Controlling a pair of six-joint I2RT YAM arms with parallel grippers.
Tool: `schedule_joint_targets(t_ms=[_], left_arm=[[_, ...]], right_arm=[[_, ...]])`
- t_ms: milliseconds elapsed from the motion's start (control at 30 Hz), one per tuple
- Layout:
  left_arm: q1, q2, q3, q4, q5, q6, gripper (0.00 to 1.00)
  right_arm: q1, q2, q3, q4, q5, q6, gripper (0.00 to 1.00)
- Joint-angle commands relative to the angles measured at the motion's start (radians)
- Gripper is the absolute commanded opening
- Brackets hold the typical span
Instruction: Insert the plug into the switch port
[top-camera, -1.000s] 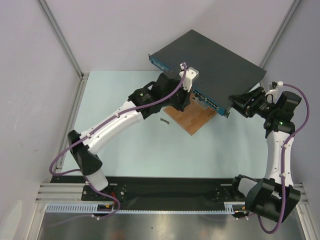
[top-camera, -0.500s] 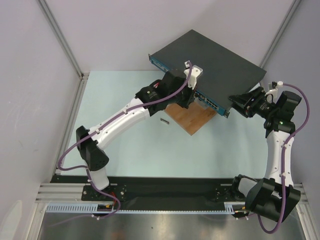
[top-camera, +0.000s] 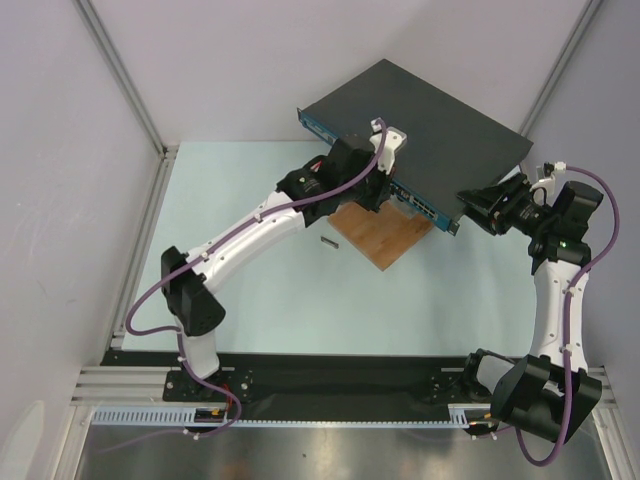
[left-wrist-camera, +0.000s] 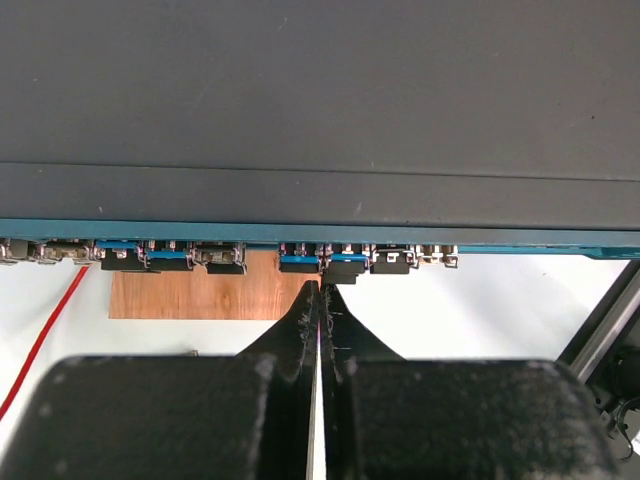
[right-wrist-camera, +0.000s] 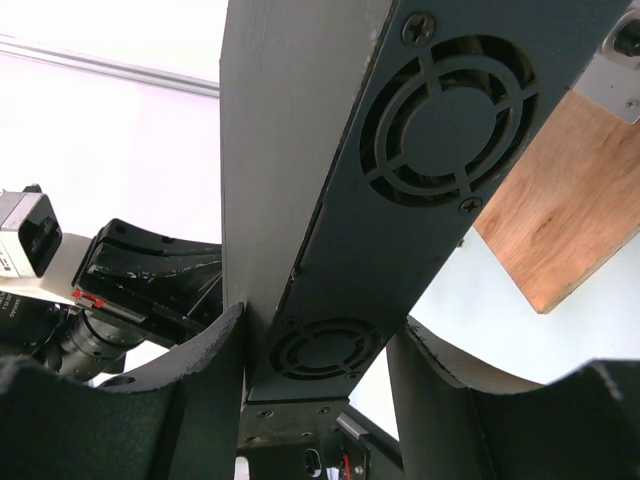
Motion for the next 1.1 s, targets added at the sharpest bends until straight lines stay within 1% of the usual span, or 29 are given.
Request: schedule_joint_targets(t_ms=[0, 100, 200, 267, 300, 333, 400, 500, 533, 600, 733, 1067], left_arm=[[0.024, 0.001, 0.058, 0.124, -0.015, -0.024, 0.0], [0.027, -0.005, 0.054, 0.15, -0.015, -0.061, 0.0], [0.037, -0.008, 0.046, 0.161, 0.017, -0.138, 0.0], [0.038, -0.028, 0.008, 0.216, 0.038, -0.191, 0.01], [0.038, -0.069, -0.07, 0.257, 0.043, -0.208, 0.0], [0.038, -0.094, -0.116, 0.368, 0.044, -0.231, 0.0], [0.038, -0.134, -0.199, 0.461, 0.043, -0.245, 0.0], [0.038, -0.122, -0.222, 0.484, 0.023, -0.268, 0.0], [0.041, -0.126, -0.241, 0.535, 0.023, -0.277, 0.0], [0.044, -0.128, -0.265, 0.572, 0.026, -0.288, 0.0], [0.044, -0.105, -0.224, 0.607, 0.052, -0.323, 0.0], [0.044, -0.082, -0.15, 0.597, 0.047, -0.311, 0.0]], right_arm=[[0.029, -0.004, 0.027, 0.027, -0.026, -0.196, 0.0], [0.027, -0.001, 0.026, 0.023, -0.022, -0.199, 0.0], [0.03, 0.0, 0.024, 0.02, -0.024, -0.2, 0.0], [0.03, 0.003, 0.027, 0.017, -0.024, -0.203, 0.0], [0.03, 0.005, 0.027, 0.014, -0.024, -0.204, 0.0], [0.03, 0.005, 0.026, 0.015, -0.024, -0.205, 0.0], [0.032, 0.006, 0.026, 0.014, -0.022, -0.205, 0.0], [0.035, 0.006, 0.023, 0.009, -0.019, -0.211, 0.0], [0.038, 0.006, 0.021, 0.007, -0.019, -0.211, 0.0], [0.04, 0.006, 0.023, -0.002, -0.019, -0.22, 0.0], [0.04, 0.003, 0.021, -0.022, -0.019, -0.239, 0.0], [0.043, 0.003, 0.012, -0.02, -0.015, -0.242, 0.0]])
